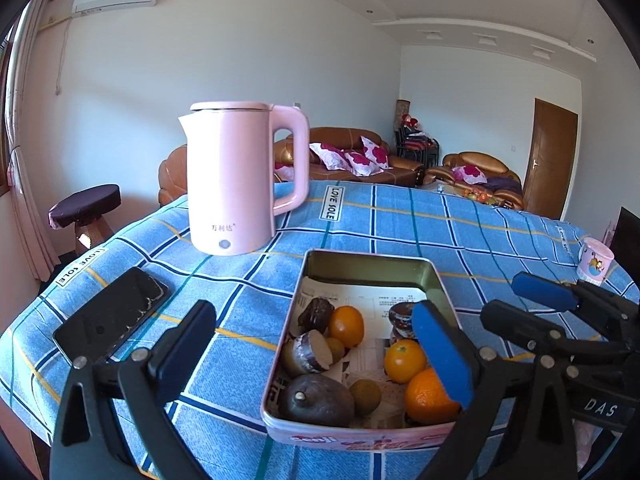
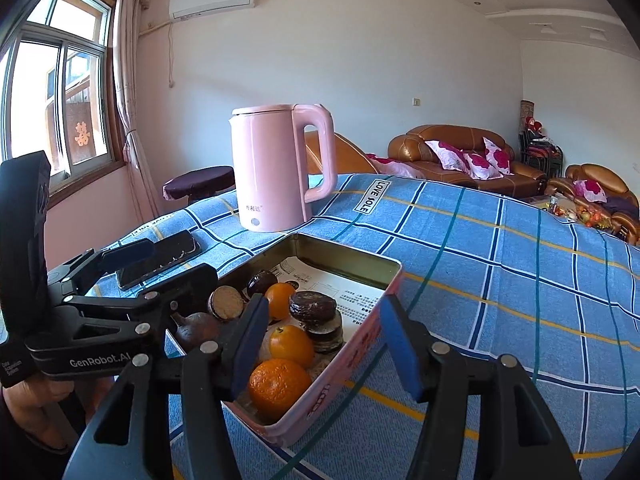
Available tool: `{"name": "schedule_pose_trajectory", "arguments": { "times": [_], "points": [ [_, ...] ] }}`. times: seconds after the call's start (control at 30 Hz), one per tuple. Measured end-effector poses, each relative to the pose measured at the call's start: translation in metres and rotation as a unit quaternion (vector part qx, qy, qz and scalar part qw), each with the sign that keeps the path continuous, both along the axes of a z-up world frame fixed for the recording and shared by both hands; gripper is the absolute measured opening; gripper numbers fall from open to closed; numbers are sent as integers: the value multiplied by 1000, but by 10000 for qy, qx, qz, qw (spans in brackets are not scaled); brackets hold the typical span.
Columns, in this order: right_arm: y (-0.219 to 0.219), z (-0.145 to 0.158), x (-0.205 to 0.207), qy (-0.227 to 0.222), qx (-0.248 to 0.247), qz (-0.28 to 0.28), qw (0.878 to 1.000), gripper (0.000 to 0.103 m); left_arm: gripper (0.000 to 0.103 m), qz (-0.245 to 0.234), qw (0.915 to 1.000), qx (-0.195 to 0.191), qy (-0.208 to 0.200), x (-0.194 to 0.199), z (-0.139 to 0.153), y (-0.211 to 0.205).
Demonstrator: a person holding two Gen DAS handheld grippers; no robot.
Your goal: Organize fruits
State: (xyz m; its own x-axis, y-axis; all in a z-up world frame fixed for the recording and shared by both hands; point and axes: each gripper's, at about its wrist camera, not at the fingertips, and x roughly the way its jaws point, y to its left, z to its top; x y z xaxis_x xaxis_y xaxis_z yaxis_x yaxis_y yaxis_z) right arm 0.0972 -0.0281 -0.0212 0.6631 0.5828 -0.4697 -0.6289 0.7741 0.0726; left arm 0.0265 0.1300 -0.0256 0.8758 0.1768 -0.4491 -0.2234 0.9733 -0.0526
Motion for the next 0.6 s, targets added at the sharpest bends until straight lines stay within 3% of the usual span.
{"name": "schedule_pose_trajectory", "arguments": {
  "times": [0.6],
  "points": [
    [-14, 3, -3, -17, 141, -107, 9998, 60, 101, -38, 10000, 69, 4, 1, 1, -8]
  ]
}}
